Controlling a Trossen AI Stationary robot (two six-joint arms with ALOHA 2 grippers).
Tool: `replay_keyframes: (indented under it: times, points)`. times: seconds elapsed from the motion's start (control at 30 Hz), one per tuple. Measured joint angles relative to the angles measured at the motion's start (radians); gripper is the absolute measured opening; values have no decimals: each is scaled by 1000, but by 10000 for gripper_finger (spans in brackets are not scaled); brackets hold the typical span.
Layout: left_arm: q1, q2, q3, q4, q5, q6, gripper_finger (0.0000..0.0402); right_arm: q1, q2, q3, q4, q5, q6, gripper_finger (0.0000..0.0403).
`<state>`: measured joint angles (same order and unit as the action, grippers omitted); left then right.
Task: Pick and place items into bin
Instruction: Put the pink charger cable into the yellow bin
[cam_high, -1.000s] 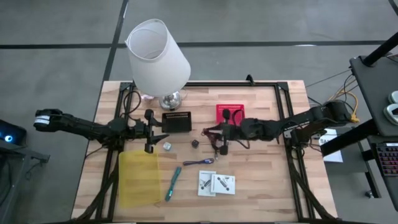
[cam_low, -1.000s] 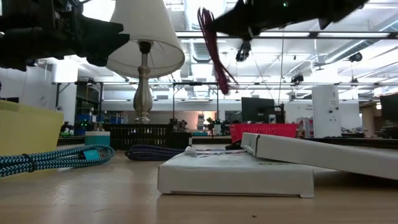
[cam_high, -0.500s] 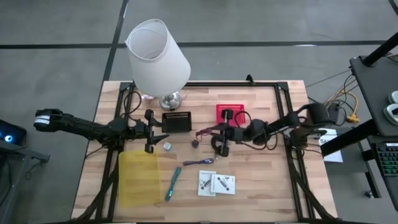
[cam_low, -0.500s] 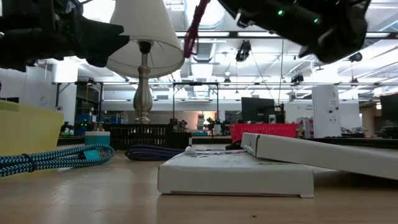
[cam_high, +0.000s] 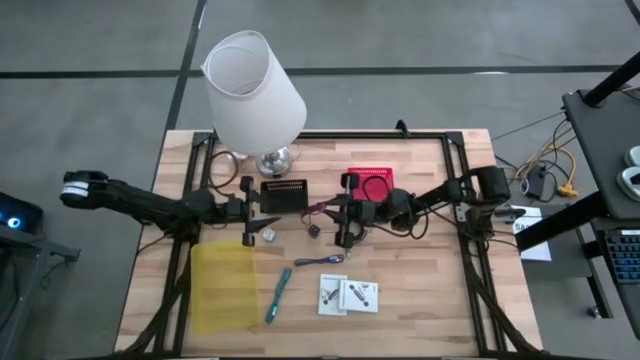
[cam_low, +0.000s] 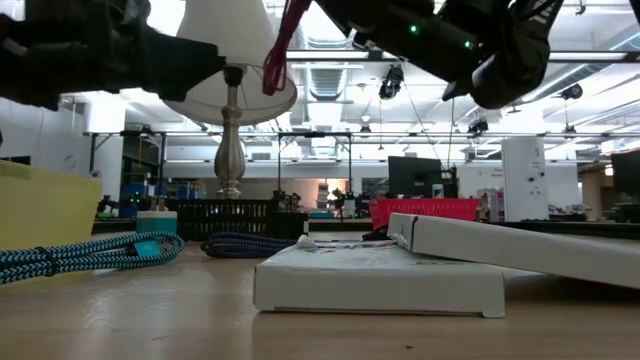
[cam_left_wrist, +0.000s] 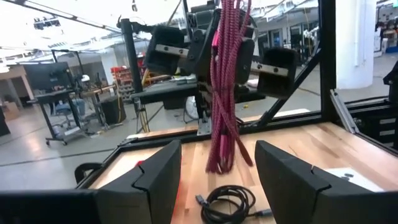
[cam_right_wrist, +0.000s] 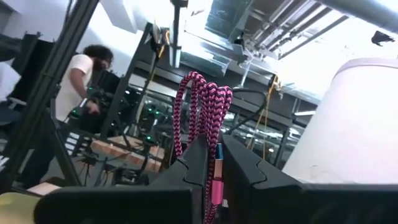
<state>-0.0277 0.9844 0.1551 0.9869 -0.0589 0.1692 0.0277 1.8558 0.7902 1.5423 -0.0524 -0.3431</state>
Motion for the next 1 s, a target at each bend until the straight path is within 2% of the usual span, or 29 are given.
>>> replay_keyframes:
  times: [0.5,1.0]
  points:
    - [0,246,172,-3,1,4,190,-1,-11,2,-30,-12,-2,18]
    - [0,330,237,0,1,3,190,-3,-13,2,-39,-8,-26,19]
